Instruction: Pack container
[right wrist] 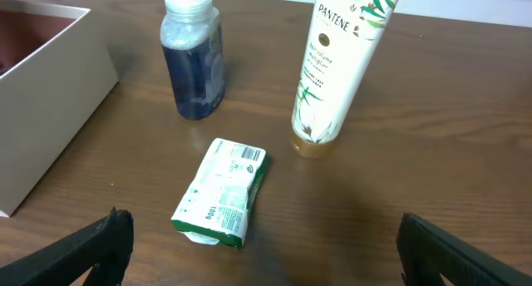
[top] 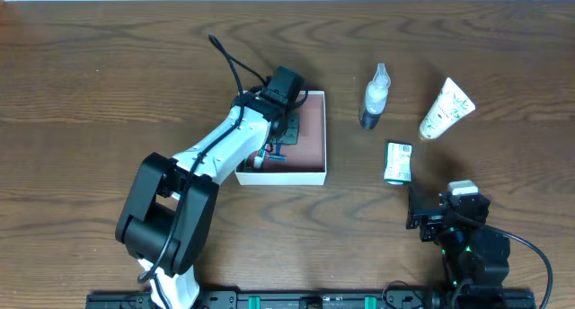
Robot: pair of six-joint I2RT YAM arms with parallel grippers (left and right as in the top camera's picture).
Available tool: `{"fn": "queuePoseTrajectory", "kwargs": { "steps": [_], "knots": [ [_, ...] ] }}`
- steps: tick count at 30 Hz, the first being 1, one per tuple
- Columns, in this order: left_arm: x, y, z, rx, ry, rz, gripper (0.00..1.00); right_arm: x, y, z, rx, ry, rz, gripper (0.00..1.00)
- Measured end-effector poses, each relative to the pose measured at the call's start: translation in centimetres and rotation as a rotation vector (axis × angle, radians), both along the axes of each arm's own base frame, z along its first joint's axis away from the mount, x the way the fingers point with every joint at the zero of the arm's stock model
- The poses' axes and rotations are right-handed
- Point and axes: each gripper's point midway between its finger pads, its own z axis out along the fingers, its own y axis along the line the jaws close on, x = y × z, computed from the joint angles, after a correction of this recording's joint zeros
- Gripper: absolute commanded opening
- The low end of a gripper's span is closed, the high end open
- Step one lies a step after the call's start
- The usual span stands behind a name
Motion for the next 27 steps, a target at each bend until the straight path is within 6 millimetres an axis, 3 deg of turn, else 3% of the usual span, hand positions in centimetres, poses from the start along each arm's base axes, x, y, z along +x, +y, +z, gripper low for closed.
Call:
{"fn": "queuePoseTrajectory", "kwargs": {
  "steps": [1,2,7,10,15,18,21,24,26,27],
  "knots": [
    [-0.2,0.1,0.0,0.003,0.008,0.011,0.50,0.0,0.0,0.0,0.000,0.000,0.000,0.99],
    [-0.3,0.2,0.0,0.007,0.012,0.005,0.52,0.0,0.0,0.0,0.000,0.000,0.000,0.99],
    [-1.4,0.8,2.3,0.005,0.013,0.009,0.54,0.0,0.0,0.0,0.000,0.000,0.000,0.99],
    [-2.2,1.2,6.3,-0.028,-0.042,0.016,0.58,0.0,0.0,0.0,0.000,0.000,0.000,0.99],
    [-3.9,2.4,17.0,-0.145,-0.261,0.032,0.65,0.0,0.0,0.0,0.000,0.000,0.000,0.99],
    [-5.8,4.9,22.7,-0.178,-0.402,0.070,0.70,0.0,0.0,0.0,0.000,0.000,0.000,0.99],
    [-8.4,9.3,27.3,-0.154,-0.541,0.160,0.73,0.0,0.0,0.0,0.000,0.000,0.000,0.99],
    [-10.5,12.8,29.5,-0.117,-0.627,0.244,0.74,0.1,0.1,0.2,0.009,-0.010,0.002,0.99],
    [-11.9,14.6,30.5,-0.097,-0.669,0.286,0.86,0.3,0.6,1.0,0.054,-0.037,0.020,0.99],
    [-12.5,15.3,30.8,-0.087,-0.683,0.302,0.98,0.3,1.0,1.2,0.082,-0.045,0.031,0.99]
  ]
}}
